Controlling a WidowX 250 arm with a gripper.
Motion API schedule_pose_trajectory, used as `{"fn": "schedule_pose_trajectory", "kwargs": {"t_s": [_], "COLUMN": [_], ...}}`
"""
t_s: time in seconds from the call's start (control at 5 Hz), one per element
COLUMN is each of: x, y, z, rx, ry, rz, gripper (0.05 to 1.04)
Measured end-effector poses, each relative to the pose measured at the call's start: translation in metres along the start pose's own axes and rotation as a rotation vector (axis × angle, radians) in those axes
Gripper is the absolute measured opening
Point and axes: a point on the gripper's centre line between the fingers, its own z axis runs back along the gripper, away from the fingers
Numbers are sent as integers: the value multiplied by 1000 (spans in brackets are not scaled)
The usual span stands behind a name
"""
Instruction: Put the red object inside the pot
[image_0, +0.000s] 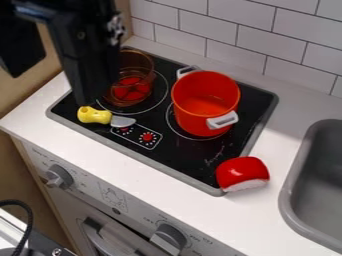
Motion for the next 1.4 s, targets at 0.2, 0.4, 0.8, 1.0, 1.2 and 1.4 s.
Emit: {"fn": "schedule_pose_trajectory", "kwargs": {"t_s": [0.2, 0.4, 0.8, 1.0, 1.2, 1.4], "x": [1, 45, 119, 120, 120, 120], "y": [0, -31, -62, -62, -62, -62], "z": [-4, -29, -67, -68, -68, -68], "rx": [1, -8, 6, 6, 6, 6], "ry": [3, -59, -174, -175, -176, -175], "rz": [10, 81, 132, 129, 129, 129], "gripper": [999, 999, 999, 999, 999, 999]}}
